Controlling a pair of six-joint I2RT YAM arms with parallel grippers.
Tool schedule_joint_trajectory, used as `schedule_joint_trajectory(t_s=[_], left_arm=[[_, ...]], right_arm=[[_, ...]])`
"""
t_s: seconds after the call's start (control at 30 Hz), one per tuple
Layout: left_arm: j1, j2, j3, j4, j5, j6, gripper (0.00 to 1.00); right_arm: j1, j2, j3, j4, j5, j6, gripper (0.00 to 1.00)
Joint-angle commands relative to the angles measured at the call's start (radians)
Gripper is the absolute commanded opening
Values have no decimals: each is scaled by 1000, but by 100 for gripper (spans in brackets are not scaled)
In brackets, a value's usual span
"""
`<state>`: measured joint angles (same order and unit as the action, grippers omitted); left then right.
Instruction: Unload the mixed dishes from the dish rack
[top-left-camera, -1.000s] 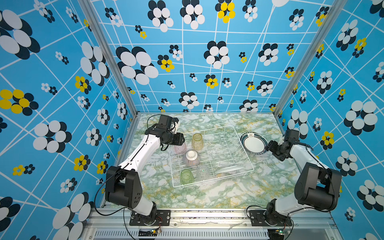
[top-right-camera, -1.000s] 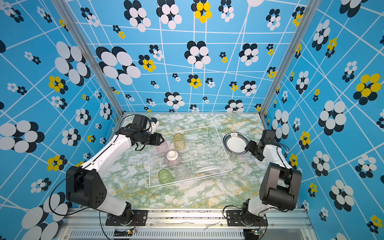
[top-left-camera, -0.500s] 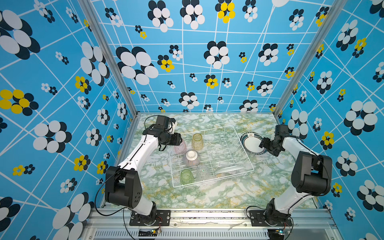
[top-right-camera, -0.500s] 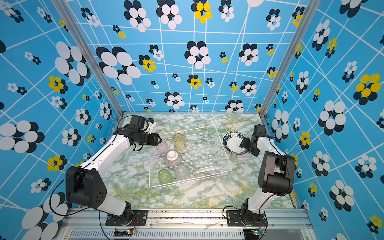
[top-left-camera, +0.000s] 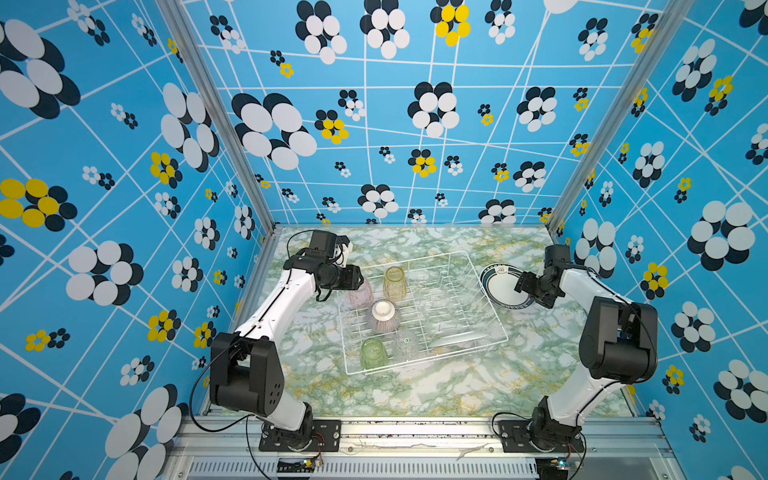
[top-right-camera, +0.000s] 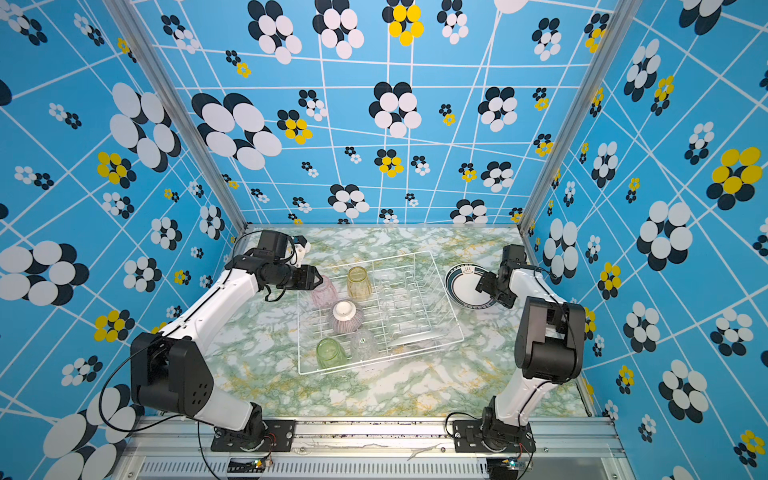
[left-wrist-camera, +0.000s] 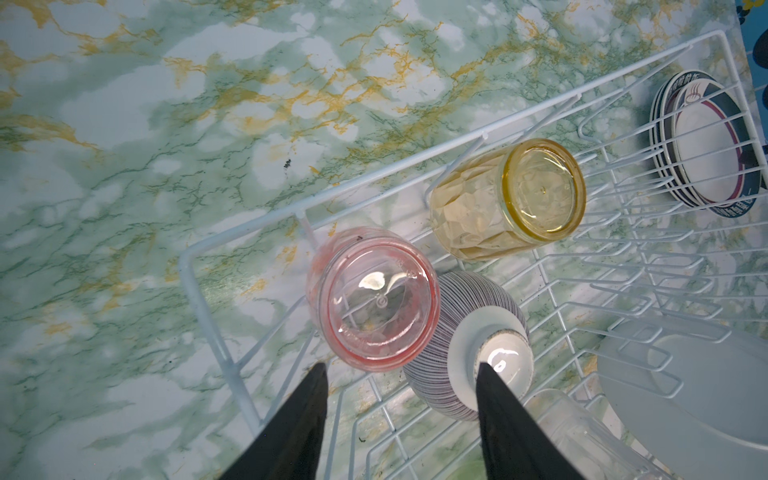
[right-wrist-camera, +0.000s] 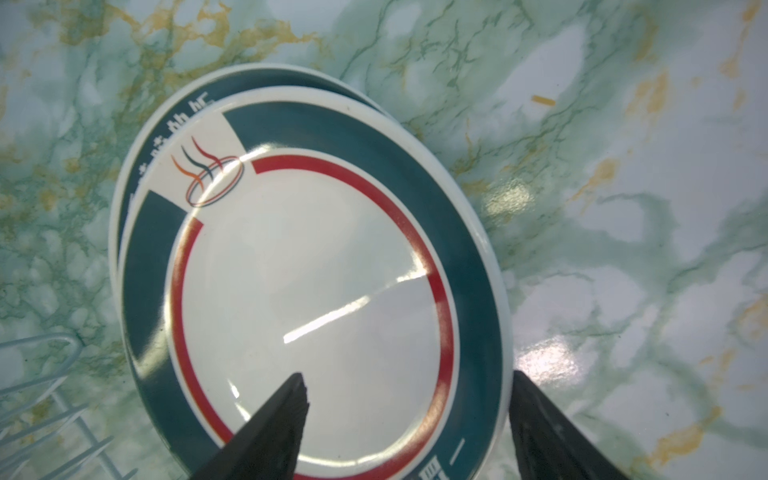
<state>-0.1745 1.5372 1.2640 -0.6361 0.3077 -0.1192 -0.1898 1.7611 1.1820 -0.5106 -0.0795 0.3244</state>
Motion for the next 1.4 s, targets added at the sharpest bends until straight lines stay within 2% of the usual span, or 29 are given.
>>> schedule_joint_trajectory(t_s=[0.0,0.87,1.03,1.13,1.2,1.37], left_arm=[[11,8,-5,-5,19,1,58],[14,-18,-18,-13,18,-5,58],[17,-32,-20,-31,2,-5,58],[29,-51,-31,-52,-29,-15,52],[40,-71,-44,-61,-36,-27,51],[56,-114,-78,-118,-74,-52,50]], right_arm=[[6,11,23,-13,-3,-8,78],[9,28,24,2,-58,-21,79],[7,-55,13,-31,34,-52,79],[7,-161,-9,-36,47,-69,78],[8,-230,-21,-38,-5,-78,77],[40,-349,-63,-46,-244,-114,70]])
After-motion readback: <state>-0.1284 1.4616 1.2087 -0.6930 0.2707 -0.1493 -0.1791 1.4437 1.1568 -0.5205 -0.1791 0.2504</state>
